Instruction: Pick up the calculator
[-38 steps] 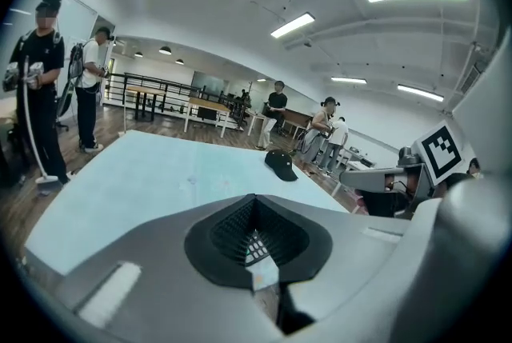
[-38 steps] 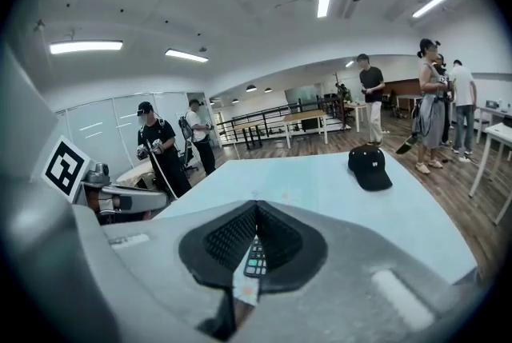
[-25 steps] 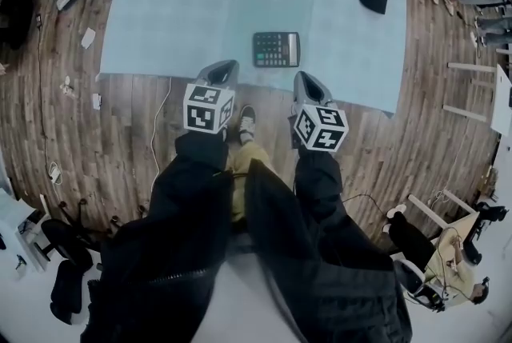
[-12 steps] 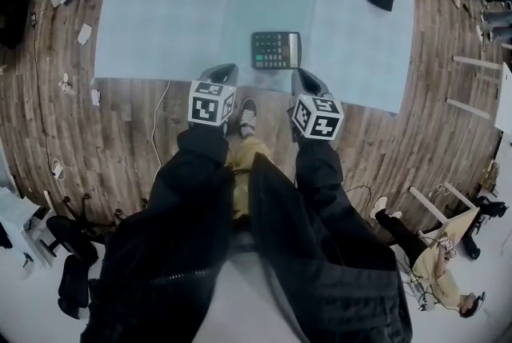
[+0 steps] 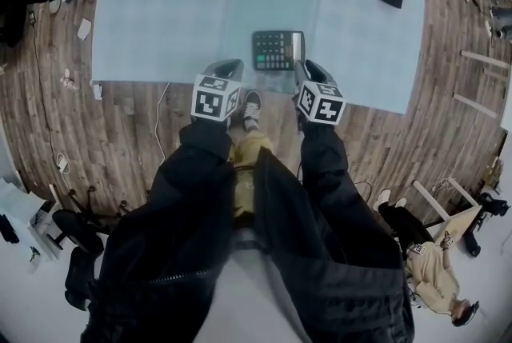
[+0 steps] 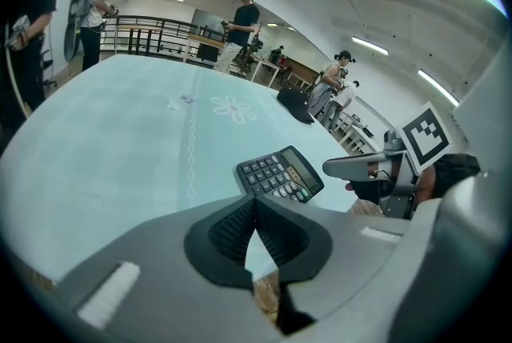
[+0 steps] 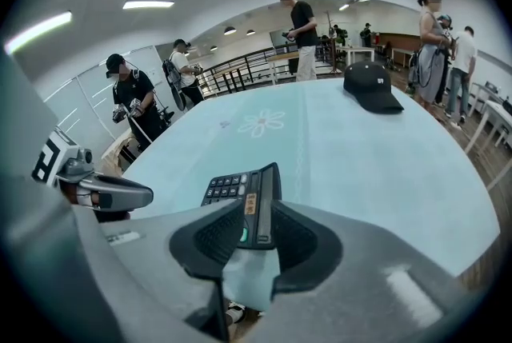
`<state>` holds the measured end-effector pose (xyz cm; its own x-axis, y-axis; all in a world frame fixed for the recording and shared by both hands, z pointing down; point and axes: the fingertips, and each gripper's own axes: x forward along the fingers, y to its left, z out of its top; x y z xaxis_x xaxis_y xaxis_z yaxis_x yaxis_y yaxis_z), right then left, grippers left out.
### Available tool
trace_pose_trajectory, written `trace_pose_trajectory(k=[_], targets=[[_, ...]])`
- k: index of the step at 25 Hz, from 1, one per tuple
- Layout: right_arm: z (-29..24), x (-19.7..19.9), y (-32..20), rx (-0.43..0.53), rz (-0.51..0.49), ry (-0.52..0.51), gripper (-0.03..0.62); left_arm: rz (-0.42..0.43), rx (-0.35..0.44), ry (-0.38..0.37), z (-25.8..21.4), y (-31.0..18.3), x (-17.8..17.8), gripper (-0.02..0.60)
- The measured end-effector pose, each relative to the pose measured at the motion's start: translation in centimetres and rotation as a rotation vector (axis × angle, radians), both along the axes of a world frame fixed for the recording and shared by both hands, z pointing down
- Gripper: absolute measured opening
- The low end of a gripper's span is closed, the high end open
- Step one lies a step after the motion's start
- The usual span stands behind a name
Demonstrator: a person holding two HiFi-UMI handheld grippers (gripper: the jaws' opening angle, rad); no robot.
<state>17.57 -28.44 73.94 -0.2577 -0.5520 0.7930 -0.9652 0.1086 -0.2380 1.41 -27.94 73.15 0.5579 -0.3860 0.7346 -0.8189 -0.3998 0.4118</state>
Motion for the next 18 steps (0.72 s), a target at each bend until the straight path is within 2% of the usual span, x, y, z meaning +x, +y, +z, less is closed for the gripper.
trace_pose_trajectory(k=[11, 14, 18], targets=[[4.0, 0.9, -2.1, -0.082, 0.009, -0.078, 0.153, -0.004, -0.031, -0.013, 1.1, 0.0, -1.4, -0.003], [5.1, -0.1, -1.8, -0.129, -0.02, -0.129, 0.153, -0.011, -0.031, -0.013, 1.0, 0.2, -2.1, -0.003], [5.6, -0.7, -1.6, -0.155, 0.004, -0.182, 0.143, -0.016, -0.035, -0.018, 1.1, 0.5, -2.9, -0.003]])
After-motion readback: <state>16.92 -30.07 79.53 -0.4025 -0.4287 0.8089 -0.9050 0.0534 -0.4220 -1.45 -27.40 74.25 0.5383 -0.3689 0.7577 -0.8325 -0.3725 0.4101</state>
